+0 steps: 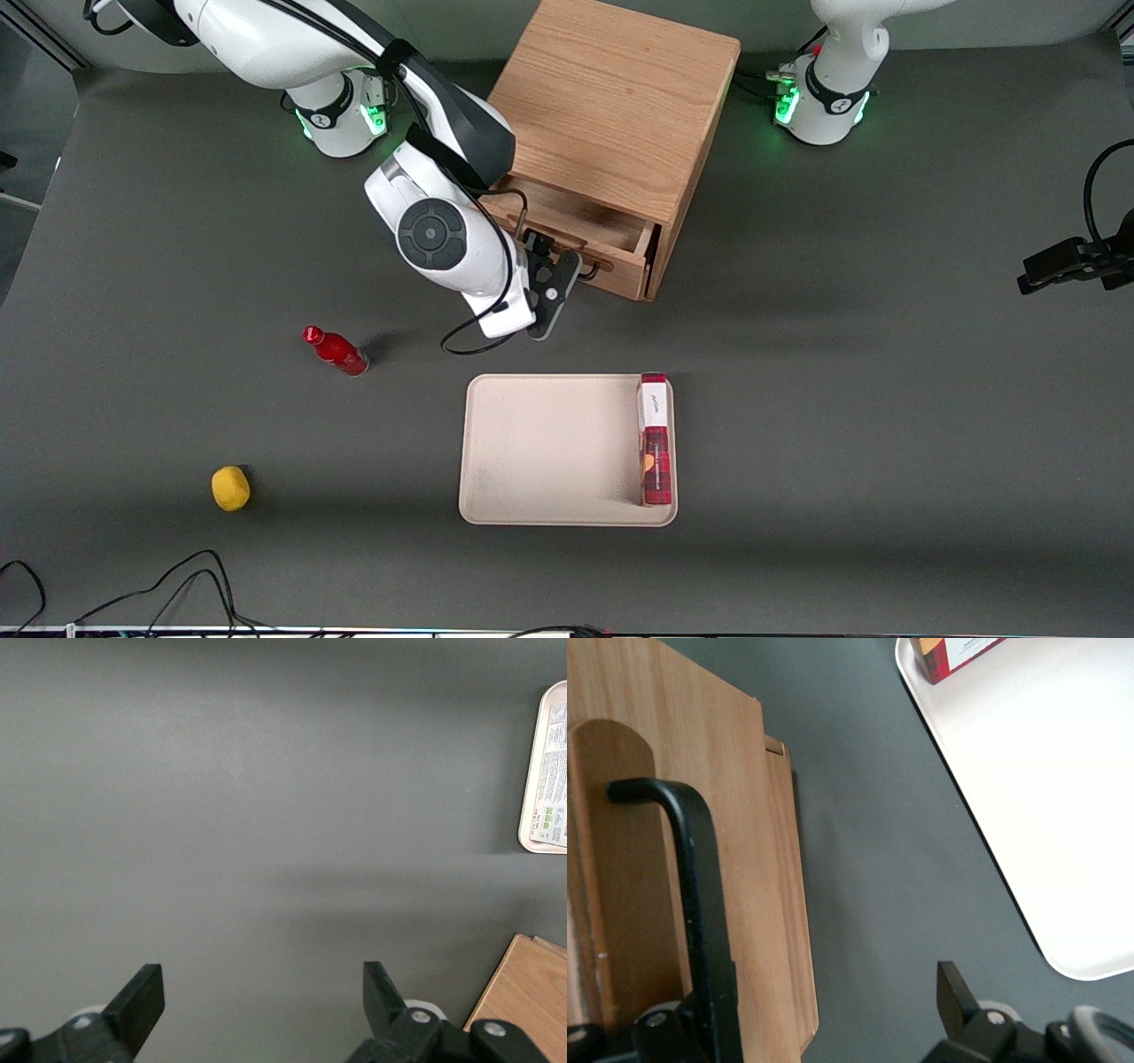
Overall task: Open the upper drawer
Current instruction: 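Pull the upper drawer outward by its handle with the right gripper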
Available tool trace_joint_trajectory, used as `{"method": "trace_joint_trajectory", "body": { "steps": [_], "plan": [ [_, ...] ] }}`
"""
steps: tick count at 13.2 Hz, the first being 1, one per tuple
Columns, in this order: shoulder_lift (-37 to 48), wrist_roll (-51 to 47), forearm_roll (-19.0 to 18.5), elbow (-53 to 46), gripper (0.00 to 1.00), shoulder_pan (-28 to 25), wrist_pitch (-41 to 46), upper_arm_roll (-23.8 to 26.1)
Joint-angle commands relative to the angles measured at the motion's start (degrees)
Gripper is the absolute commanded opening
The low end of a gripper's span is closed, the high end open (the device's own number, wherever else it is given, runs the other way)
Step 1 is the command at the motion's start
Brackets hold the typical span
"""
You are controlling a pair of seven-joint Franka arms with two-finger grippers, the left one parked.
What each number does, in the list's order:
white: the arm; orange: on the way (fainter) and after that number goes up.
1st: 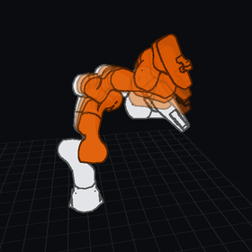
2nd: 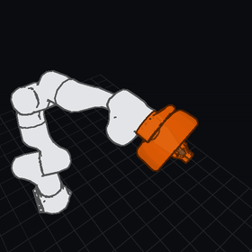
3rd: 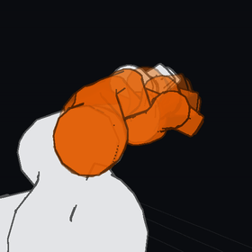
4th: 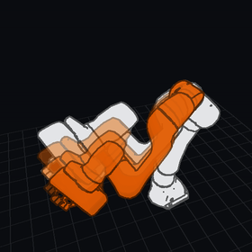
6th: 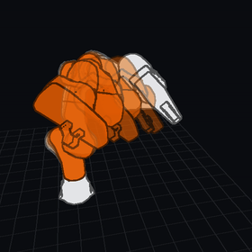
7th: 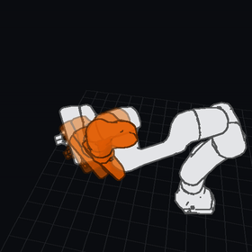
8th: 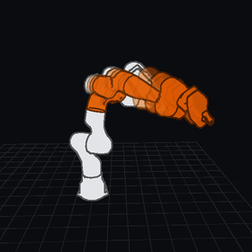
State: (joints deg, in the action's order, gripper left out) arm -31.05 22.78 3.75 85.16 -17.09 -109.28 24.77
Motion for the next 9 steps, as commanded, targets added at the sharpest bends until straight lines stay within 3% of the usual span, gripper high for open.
{"method": "trace_joint_trajectory", "body": {
  "steps": [1, 9],
  "plan": [
    [-1.12, 0.07, -2.43, -2.1, 1.0, -0.14, -0.06, 0.1],
    [-1.21, -0.02, -3.58, -3.07, 1.0, -0.05, -0.06, -1.57]
  ]
}}
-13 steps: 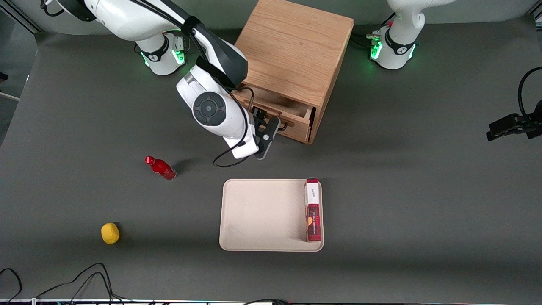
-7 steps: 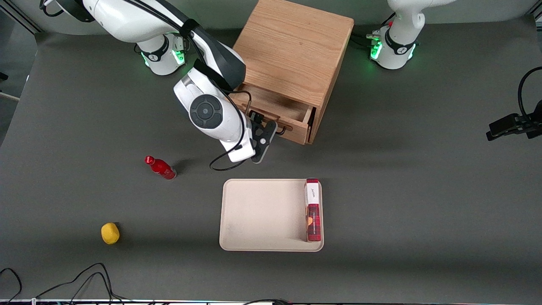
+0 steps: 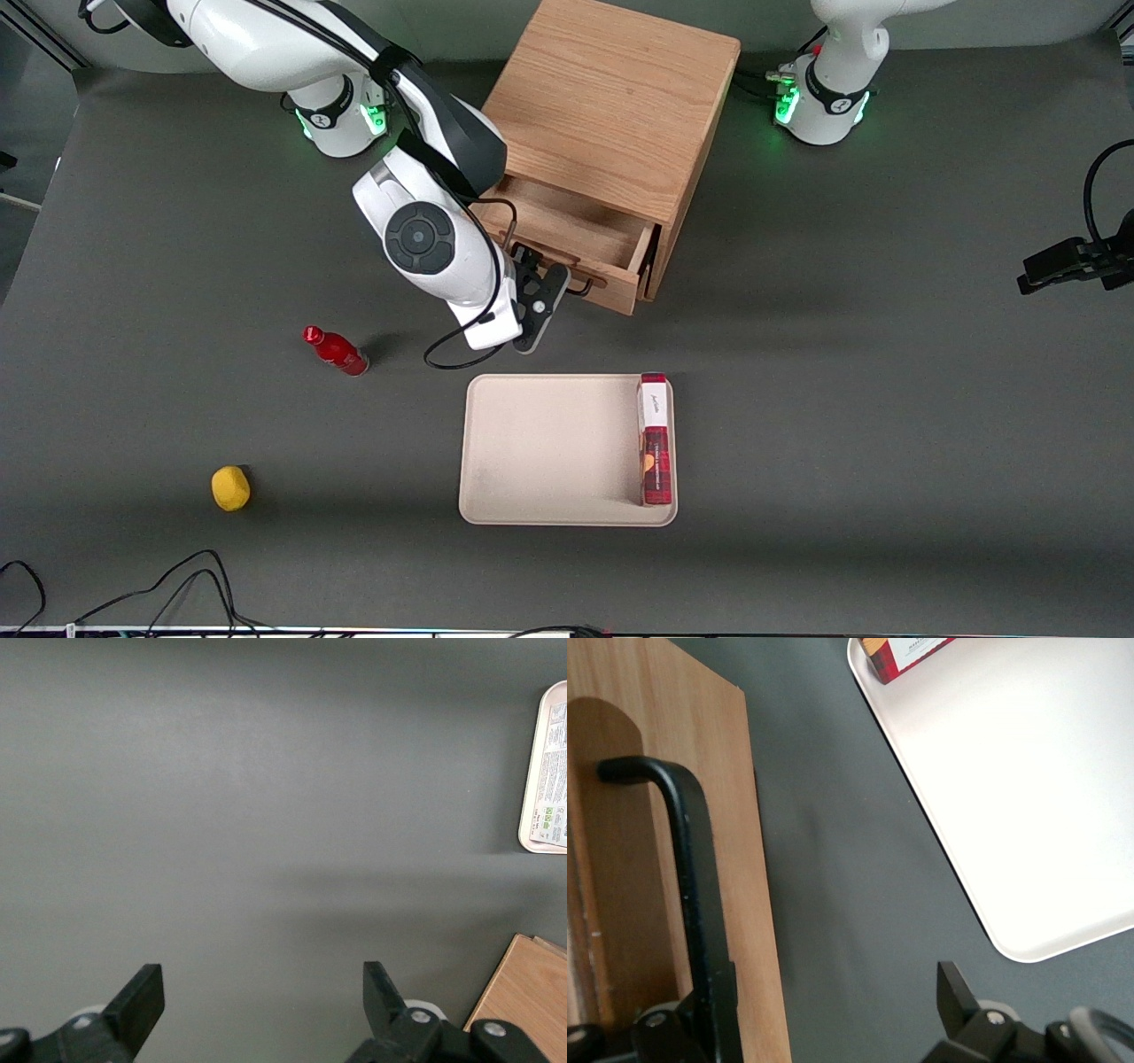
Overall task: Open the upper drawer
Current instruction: 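Pull the upper drawer outward by its handle with the right gripper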
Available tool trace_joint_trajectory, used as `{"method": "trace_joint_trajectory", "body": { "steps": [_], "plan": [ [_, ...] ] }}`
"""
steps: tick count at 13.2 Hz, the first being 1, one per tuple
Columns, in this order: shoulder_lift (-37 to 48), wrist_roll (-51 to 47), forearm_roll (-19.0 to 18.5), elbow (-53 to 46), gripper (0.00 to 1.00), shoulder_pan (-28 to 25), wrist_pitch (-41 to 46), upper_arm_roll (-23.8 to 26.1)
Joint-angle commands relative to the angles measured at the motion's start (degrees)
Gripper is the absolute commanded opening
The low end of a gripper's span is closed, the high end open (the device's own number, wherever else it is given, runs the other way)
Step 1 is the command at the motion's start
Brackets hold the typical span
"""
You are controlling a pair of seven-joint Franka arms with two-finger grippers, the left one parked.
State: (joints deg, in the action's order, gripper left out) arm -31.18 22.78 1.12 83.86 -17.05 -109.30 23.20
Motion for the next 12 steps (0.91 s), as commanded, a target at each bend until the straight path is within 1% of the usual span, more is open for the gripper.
{"method": "trace_joint_trajectory", "body": {
  "steps": [1, 8, 10, 12],
  "plan": [
    [-1.07, -0.02, -0.94, -2.11, 1.0, -0.18, -0.03, -0.51],
    [-2.92, 0.42, -1.73, -4.49, 1.0, 0.0, -0.03, -0.87],
    [-2.92, 0.51, -1.56, -4.66, 1.0, -0.18, -0.03, -2.01],
    [-2.92, 0.68, -1.56, -5.11, 1.0, -0.09, -0.03, -2.01]
  ]
}}
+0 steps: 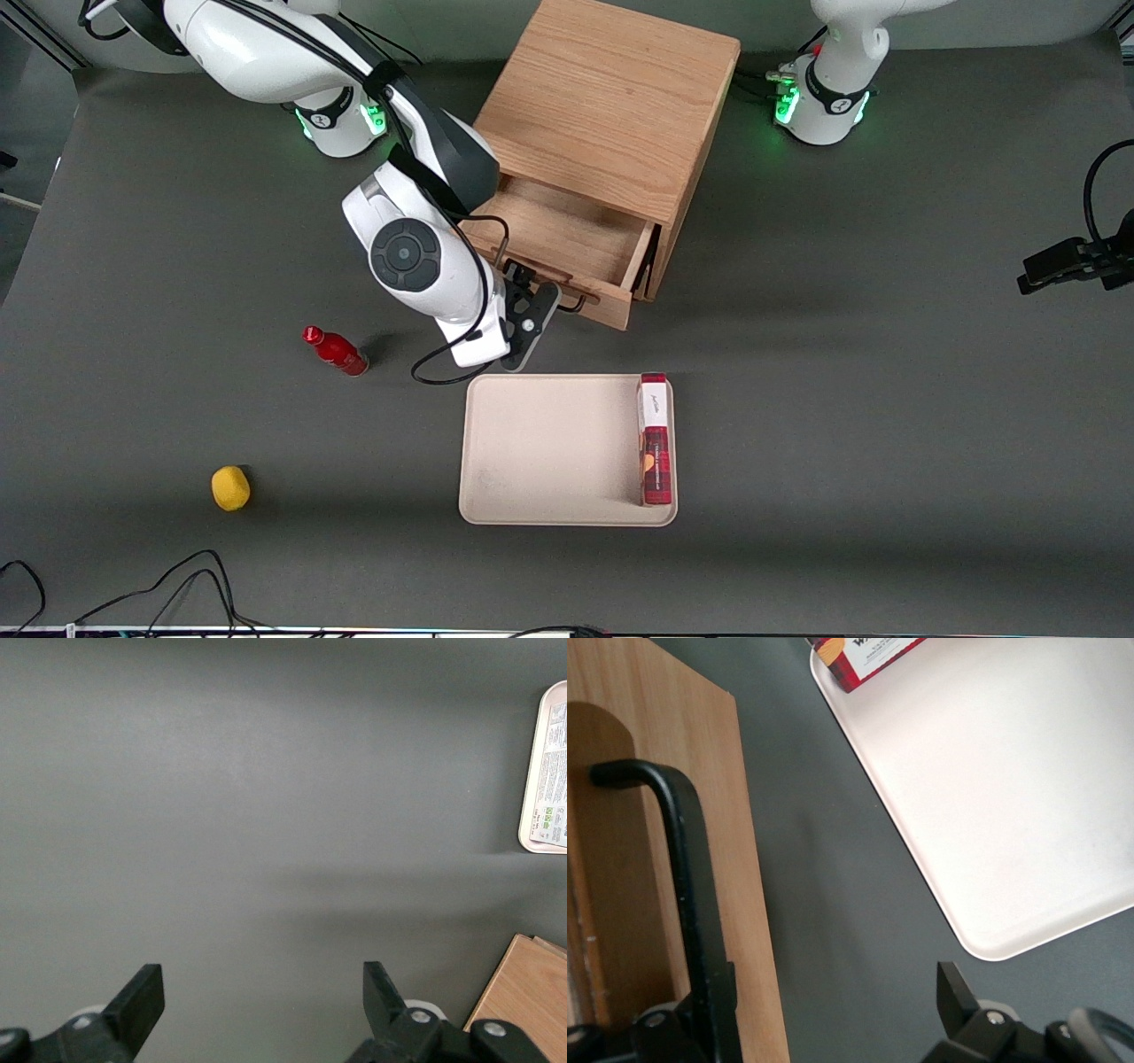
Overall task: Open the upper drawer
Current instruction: 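Pull the upper drawer outward by its handle with the right gripper, then keep pulling the drawer handle further out with the right gripper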
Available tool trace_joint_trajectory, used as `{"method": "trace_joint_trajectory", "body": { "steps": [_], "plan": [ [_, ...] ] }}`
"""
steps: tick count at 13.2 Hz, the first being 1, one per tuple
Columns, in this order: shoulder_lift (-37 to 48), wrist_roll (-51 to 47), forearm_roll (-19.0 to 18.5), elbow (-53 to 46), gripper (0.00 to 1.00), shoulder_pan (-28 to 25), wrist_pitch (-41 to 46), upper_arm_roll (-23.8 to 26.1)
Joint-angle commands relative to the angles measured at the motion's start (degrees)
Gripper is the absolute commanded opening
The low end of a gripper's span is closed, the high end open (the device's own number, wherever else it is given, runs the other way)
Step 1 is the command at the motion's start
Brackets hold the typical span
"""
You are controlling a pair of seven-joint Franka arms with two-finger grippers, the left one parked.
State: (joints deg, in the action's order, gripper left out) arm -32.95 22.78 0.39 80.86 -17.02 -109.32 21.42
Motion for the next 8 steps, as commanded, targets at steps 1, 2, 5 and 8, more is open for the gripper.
{"method": "trace_joint_trajectory", "body": {
  "steps": [1, 2, 5, 8],
  "plan": [
    [-1.15, 0.59, -0.83, -2.2, 1.0, -0.03, -0.02, -0.32],
    [-1.15, 0.59, -0.83, -2.2, 1.0, -0.03, -0.02, -0.32],
    [-1.15, 0.59, -0.74, -2.37, 1.0, -0.03, -0.1, -1.11],
    [-1.23, 0.51, -0.83, -2.64, 1.0, 0.06, -0.45, -1.47]
  ]
}}
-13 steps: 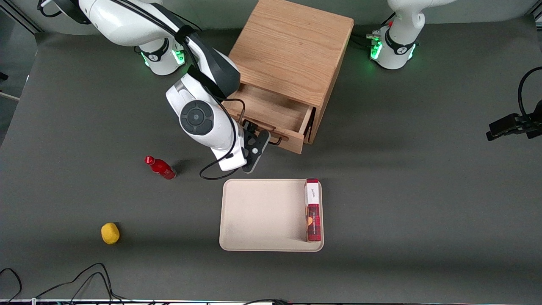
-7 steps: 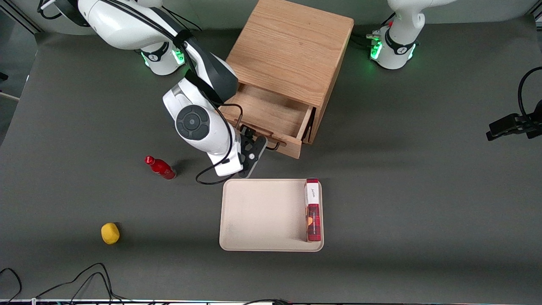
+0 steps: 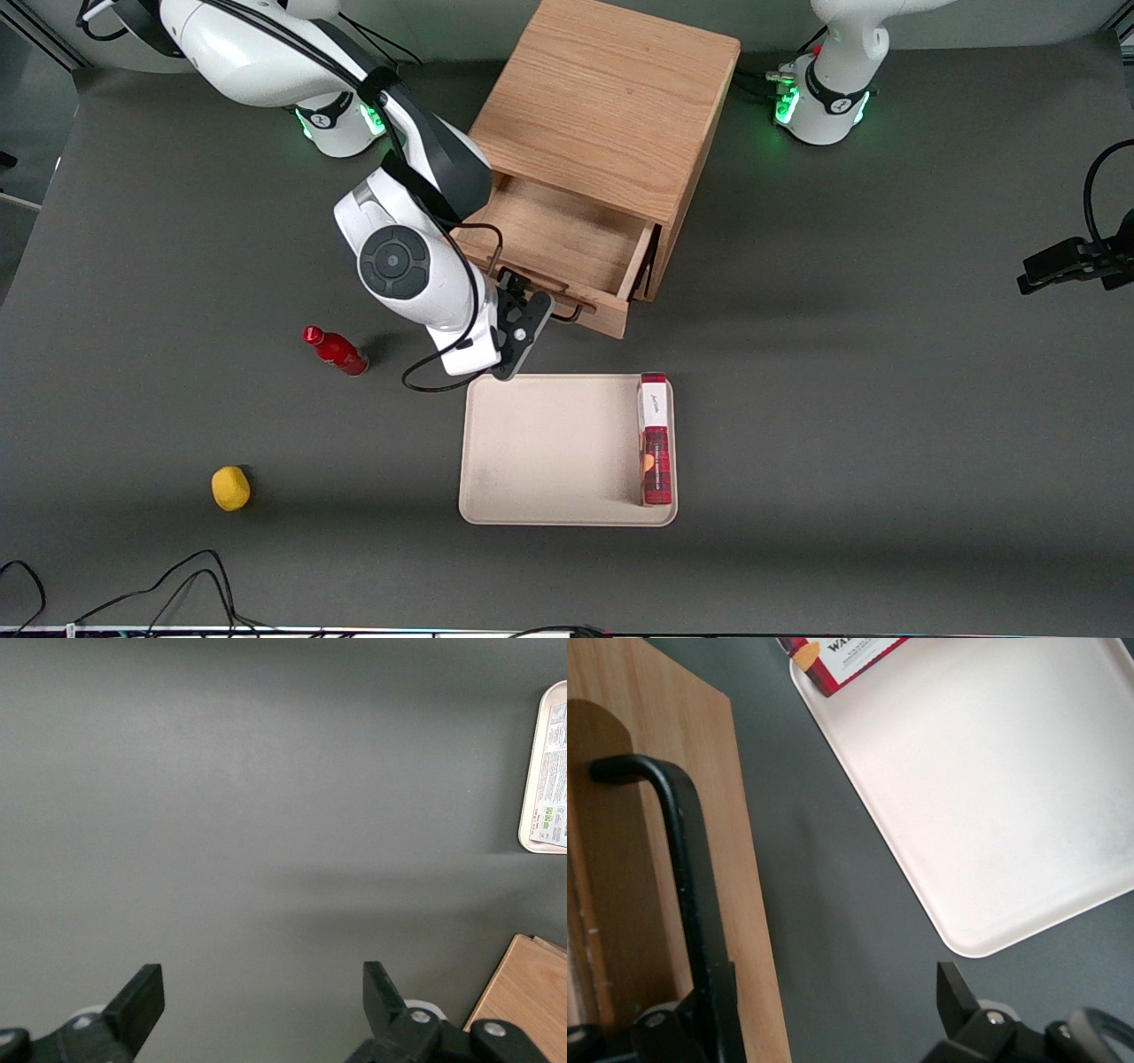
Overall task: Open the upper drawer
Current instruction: 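Keep pulling the drawer handle further out with the right gripper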
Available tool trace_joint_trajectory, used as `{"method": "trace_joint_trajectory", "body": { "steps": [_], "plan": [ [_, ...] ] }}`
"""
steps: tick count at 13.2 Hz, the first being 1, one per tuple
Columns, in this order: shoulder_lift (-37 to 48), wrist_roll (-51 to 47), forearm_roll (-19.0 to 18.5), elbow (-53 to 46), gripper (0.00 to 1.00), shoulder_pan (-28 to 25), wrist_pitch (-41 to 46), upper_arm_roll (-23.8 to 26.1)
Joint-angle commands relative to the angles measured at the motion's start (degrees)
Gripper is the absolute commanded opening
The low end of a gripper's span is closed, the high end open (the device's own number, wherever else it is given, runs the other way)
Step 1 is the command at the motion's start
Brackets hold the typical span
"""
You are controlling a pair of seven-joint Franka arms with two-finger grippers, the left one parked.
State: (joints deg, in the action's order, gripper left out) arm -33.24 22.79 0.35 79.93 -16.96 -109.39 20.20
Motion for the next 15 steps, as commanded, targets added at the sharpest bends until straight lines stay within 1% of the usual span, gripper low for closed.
{"method": "trace_joint_trajectory", "body": {
  "steps": [1, 3, 5, 15],
  "plan": [
    [-1.39, 0.51, -0.79, -2.49, 1.0, 0.0, -0.47, -0.24],
    [-2.53, 0.51, -0.88, -4.07, 1.0, 0.0, -0.47, -0.24],
    [-2.88, 0.51, -0.79, -4.86, 1.0, -0.09, -0.47, -1.47],
    [-3.85, 0.94, -0.88, -7.15, 1.0, 0.0, -0.47, -2.79]
  ]
}}
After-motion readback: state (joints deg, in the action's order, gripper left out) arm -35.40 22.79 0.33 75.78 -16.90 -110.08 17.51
